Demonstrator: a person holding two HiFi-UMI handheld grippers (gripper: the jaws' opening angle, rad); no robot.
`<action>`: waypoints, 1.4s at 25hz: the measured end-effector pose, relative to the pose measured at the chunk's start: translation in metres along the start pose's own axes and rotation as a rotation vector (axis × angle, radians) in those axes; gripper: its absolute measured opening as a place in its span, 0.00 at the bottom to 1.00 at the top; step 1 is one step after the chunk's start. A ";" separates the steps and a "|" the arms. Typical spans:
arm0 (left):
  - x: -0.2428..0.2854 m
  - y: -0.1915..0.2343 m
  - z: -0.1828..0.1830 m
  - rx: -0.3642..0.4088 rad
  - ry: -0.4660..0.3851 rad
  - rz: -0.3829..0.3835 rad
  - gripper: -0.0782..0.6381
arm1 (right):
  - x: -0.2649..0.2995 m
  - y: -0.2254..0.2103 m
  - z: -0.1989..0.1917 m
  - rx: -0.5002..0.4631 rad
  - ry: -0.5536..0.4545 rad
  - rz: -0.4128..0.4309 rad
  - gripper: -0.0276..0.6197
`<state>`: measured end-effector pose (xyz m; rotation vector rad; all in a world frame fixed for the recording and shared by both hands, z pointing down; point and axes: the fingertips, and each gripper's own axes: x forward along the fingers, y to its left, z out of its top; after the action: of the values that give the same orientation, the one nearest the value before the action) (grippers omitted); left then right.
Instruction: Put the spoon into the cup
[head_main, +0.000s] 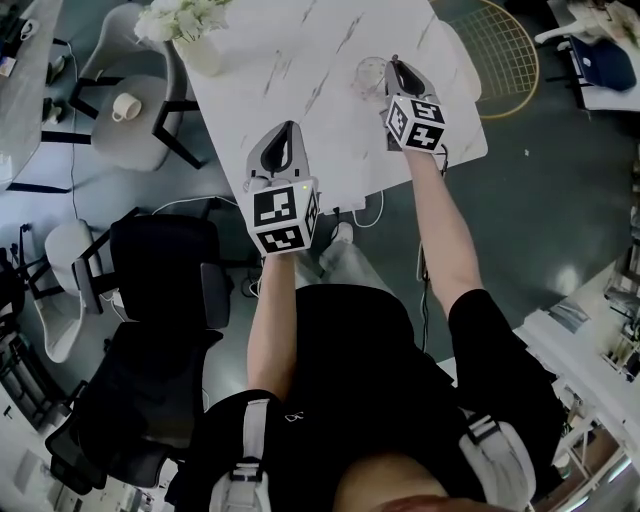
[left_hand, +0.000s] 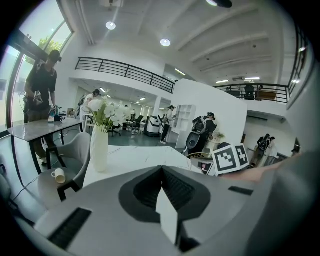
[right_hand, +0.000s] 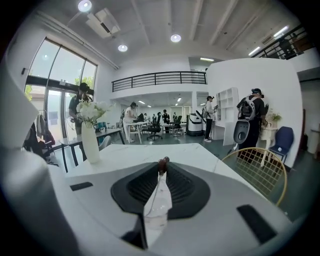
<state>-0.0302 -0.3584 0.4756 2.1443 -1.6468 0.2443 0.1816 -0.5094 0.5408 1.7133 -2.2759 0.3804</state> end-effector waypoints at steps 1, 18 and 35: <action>0.001 -0.002 0.000 0.001 0.001 -0.005 0.13 | -0.001 0.001 -0.005 -0.006 0.015 0.001 0.13; 0.004 -0.021 0.010 0.014 -0.018 -0.070 0.13 | -0.021 -0.010 -0.037 0.094 0.134 -0.006 0.25; -0.006 -0.061 0.086 0.069 -0.193 -0.185 0.13 | -0.166 0.013 0.136 0.195 -0.354 -0.023 0.05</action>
<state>0.0163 -0.3776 0.3832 2.4202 -1.5458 0.0402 0.2060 -0.4076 0.3529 2.0421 -2.5299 0.3250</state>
